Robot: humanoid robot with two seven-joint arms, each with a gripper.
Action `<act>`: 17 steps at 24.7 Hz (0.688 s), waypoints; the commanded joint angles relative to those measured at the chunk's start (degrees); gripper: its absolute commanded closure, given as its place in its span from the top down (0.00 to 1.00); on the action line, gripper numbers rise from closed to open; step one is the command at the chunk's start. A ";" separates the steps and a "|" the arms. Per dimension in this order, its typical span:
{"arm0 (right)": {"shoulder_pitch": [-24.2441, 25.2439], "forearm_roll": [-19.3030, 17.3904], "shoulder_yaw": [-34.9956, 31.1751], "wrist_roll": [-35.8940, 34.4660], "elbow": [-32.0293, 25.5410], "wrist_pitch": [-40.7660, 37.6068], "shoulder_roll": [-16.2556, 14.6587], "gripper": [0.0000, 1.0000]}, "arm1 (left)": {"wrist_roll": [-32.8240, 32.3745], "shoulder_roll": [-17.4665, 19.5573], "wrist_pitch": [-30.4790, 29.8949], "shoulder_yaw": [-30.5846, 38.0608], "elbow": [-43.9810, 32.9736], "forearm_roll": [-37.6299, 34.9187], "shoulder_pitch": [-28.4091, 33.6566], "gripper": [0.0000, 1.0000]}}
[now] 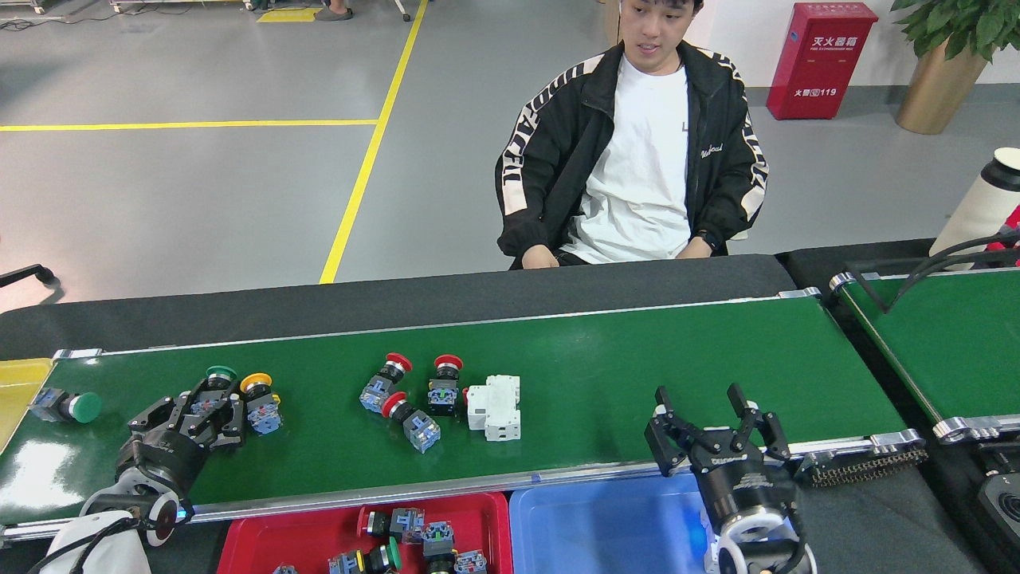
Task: Pick switch part from conveyor to tray
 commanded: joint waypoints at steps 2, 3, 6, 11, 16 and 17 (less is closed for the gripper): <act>3.17 -2.22 -0.07 -1.82 -3.42 -5.78 -2.79 1.00 | -0.70 2.78 -5.18 4.61 -2.26 4.51 0.42 0.11; 4.05 -2.40 -0.16 -2.78 -3.68 -6.13 -2.87 1.00 | -0.97 3.84 -6.59 6.45 -2.78 5.74 1.56 0.11; 5.28 -2.40 -1.74 -4.54 -4.03 -4.82 -2.79 1.00 | -1.23 7.09 -14.57 11.81 -5.94 10.83 7.53 0.12; 5.90 -2.40 -1.91 -4.63 -4.03 -4.55 -2.70 1.00 | -0.70 4.98 -26.01 16.39 -25.53 16.46 26.16 0.12; 5.98 -2.40 -2.00 -4.63 -3.86 -4.55 -2.79 1.00 | -1.05 -2.76 -26.01 15.24 -44.36 15.85 40.41 0.12; 6.07 -2.40 -1.91 -4.63 -3.86 -4.55 -2.79 1.00 | -1.14 -3.81 -26.01 13.49 -46.55 14.00 41.73 0.12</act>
